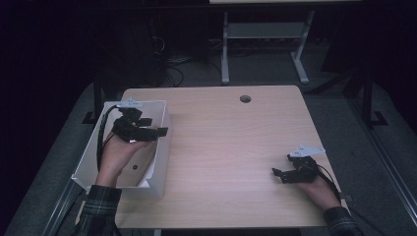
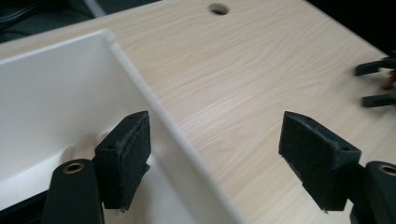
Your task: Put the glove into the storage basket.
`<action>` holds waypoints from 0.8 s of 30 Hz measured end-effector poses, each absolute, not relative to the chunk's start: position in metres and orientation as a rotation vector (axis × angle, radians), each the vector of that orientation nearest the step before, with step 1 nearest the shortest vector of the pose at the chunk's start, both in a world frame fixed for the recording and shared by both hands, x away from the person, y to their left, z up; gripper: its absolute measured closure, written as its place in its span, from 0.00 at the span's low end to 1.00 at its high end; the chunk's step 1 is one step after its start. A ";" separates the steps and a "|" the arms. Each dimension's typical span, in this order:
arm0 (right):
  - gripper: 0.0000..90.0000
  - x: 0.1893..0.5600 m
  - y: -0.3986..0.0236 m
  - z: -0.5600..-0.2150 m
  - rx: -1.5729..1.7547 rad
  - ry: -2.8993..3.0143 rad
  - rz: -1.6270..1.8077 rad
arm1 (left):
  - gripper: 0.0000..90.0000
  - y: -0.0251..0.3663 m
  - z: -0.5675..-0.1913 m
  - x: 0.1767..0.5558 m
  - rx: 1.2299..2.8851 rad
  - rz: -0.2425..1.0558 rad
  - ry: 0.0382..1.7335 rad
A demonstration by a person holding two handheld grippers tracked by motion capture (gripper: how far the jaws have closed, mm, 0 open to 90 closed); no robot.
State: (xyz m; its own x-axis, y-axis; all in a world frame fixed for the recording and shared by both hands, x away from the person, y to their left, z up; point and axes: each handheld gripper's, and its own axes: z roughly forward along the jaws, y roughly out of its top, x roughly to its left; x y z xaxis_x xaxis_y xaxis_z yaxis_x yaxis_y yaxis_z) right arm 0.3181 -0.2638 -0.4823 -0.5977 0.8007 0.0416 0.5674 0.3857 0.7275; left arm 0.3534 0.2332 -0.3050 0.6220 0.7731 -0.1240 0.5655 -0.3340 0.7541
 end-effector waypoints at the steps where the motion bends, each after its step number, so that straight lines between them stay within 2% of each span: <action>1: 0.17 0.318 -0.264 -0.482 1.196 2.333 1.036 | 0.27 0.227 -0.303 0.352 2.041 0.317 1.034; 12: 0.17 0.318 -0.264 -0.482 1.196 2.333 1.037 | 0.26 0.166 -0.314 0.344 2.059 0.257 0.939; 24: 0.17 0.318 -0.264 -0.482 1.194 2.335 1.036 | 0.26 0.113 -0.361 0.333 2.135 0.256 0.866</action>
State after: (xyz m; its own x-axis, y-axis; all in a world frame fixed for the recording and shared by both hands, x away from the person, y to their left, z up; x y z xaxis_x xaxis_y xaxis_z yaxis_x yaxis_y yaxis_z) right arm 0.3179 -0.2636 -0.4822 -0.5995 0.7993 0.0411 0.5671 0.3879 0.7266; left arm 0.3329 0.1134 -0.3606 0.7453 0.6587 -0.1028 0.4966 -0.4456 0.7448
